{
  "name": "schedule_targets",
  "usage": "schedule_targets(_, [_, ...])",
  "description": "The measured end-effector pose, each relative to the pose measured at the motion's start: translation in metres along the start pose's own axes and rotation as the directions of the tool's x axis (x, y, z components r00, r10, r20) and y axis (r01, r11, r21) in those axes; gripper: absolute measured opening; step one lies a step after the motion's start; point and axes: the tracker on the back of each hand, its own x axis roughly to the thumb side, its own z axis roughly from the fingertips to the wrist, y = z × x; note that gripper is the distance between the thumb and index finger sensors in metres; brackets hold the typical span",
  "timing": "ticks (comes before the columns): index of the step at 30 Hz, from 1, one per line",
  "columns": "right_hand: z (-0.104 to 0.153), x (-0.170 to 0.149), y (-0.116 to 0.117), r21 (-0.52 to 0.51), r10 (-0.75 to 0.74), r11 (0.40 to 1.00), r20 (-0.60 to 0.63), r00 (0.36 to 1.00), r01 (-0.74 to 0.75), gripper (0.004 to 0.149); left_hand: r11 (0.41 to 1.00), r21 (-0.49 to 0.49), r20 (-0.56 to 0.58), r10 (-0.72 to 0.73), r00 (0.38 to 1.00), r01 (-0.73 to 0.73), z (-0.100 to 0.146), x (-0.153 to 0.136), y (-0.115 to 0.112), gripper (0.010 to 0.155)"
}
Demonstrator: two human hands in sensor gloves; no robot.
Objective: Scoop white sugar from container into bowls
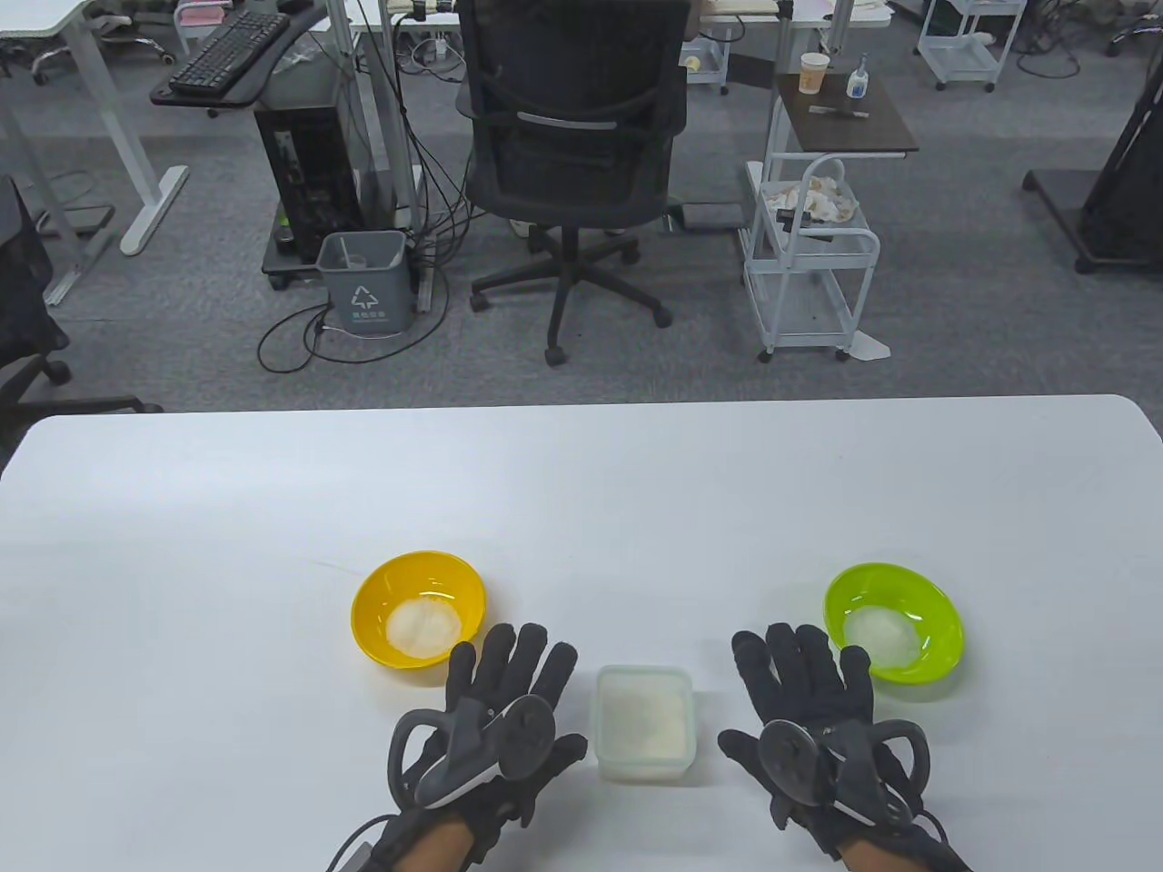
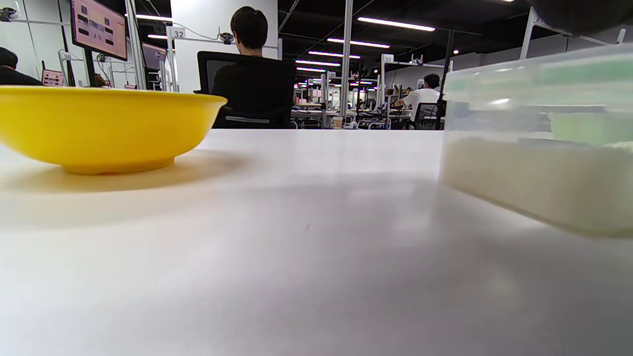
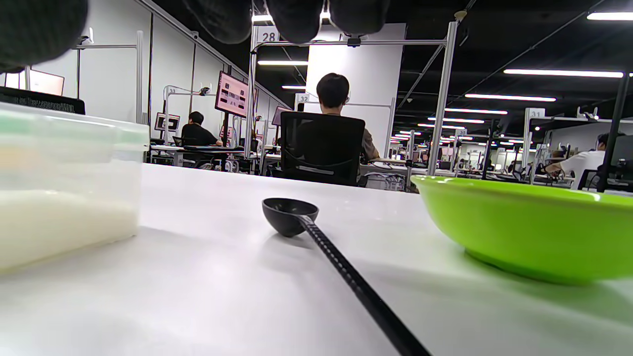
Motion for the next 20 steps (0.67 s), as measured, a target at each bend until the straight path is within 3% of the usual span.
schedule_targets(20, [-0.0008, -0.0029, 0.0016, 0.009, -0.014, 1.0, -0.023, 1.0, 0.014, 0.084, 1.0, -0.003, -0.001, 0.019, 1.0, -0.019, -0.0008, -0.003, -0.0017, 0.088])
